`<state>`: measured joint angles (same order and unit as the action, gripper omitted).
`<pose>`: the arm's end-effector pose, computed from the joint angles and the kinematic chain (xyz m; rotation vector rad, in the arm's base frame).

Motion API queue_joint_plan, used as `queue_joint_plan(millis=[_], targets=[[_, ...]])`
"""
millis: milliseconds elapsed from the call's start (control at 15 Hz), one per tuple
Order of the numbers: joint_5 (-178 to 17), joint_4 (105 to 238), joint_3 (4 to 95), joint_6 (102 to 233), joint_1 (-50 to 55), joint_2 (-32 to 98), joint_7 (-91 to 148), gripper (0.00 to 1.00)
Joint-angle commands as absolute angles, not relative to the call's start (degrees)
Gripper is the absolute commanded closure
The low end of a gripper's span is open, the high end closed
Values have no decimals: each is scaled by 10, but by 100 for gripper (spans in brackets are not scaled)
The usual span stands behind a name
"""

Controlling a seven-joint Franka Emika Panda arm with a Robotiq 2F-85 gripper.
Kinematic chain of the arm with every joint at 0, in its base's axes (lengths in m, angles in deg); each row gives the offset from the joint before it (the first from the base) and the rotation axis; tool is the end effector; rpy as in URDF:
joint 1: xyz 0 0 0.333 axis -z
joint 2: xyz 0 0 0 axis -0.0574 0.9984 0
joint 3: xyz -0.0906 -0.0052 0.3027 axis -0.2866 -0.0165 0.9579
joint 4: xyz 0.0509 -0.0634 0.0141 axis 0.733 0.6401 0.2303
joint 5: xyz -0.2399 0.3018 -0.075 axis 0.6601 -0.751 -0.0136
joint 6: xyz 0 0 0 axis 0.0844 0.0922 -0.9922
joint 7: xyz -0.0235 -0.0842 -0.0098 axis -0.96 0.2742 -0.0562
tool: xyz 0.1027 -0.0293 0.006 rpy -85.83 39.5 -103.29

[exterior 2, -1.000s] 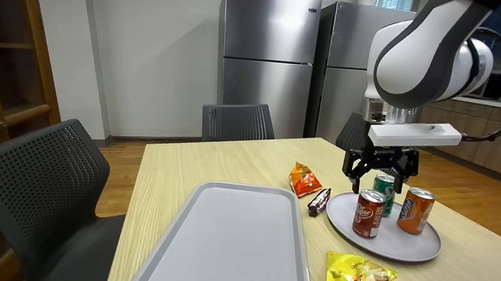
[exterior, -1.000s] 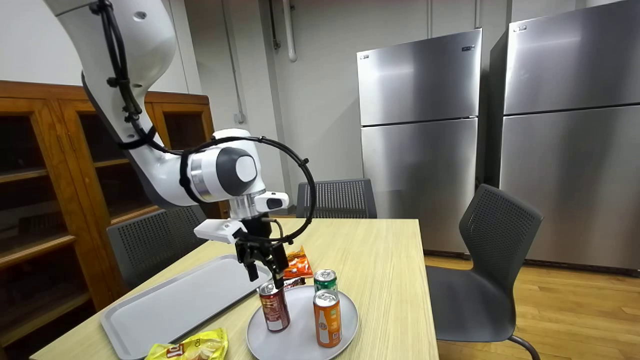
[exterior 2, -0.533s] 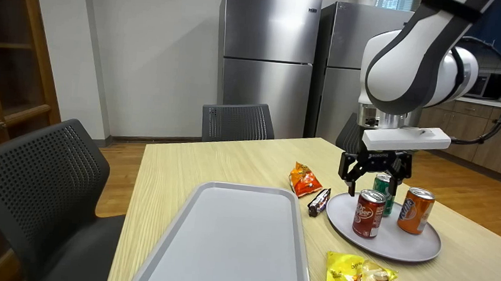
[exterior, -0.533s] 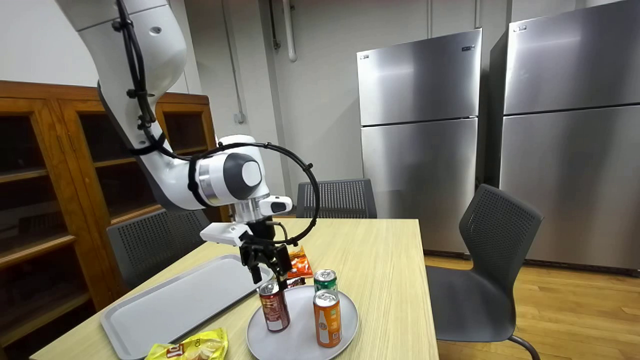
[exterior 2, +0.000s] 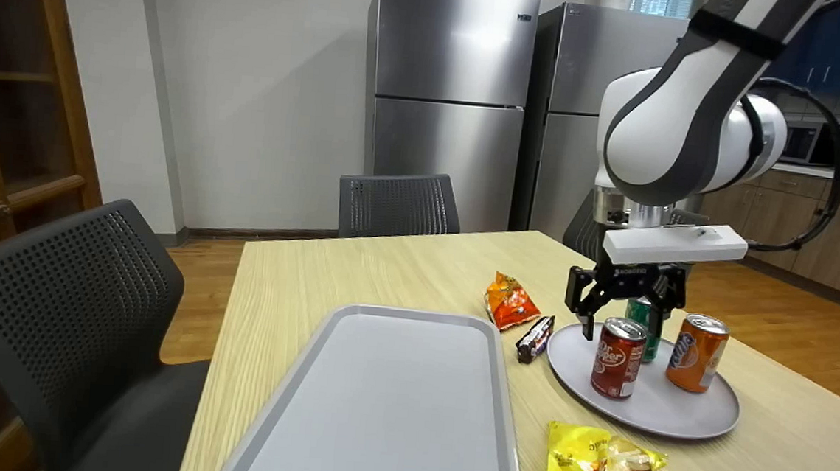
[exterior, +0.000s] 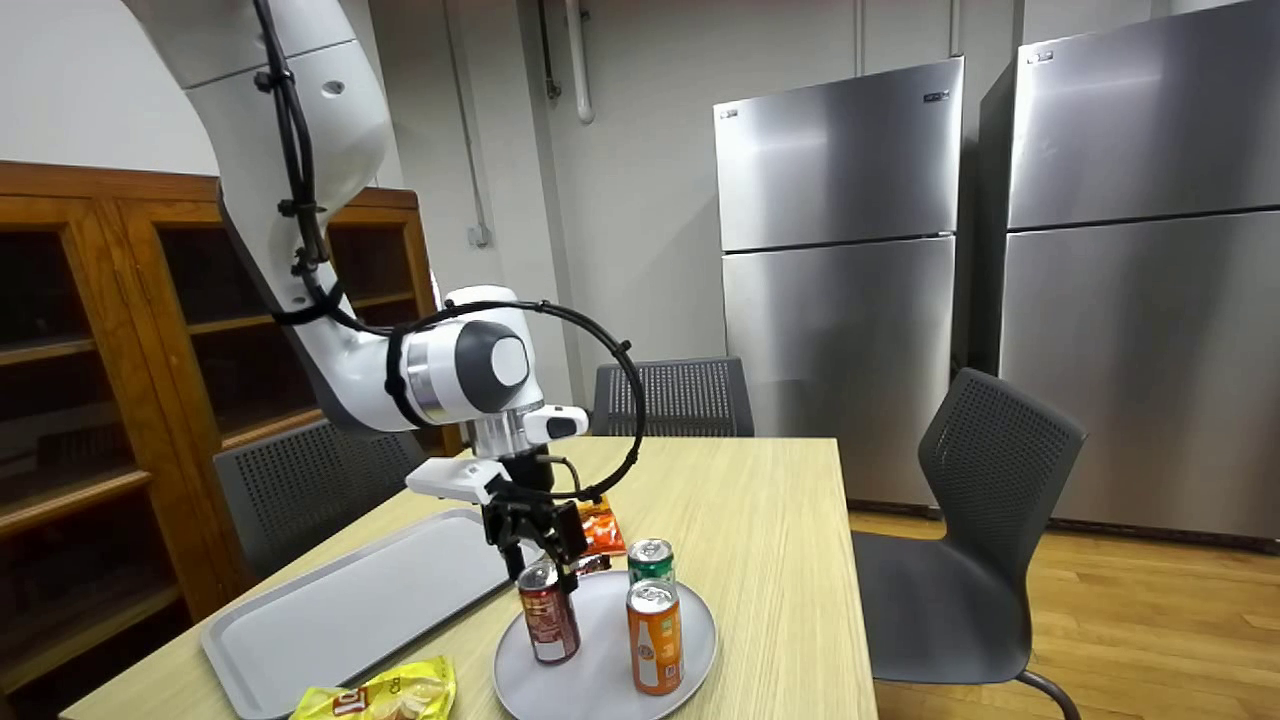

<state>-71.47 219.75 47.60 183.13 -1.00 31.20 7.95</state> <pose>0.4727 -0.0091 0.1902 2.9730 -0.4057 -0.0920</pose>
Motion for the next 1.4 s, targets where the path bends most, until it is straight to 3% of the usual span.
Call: queue_joint_plan(millis=[0, 667, 800, 1067, 1333], targets=[[-727, 2188, 479, 1825, -9, 321, 101, 0], [-726, 2173, 477, 1825, -13, 339, 99, 0], [-727, 2170, 477, 1825, -13, 342, 100, 26], [-726, 2173, 477, 1826, -14, 335, 101, 58], [-725, 2186, 480, 1827, -18, 307, 104, 61]])
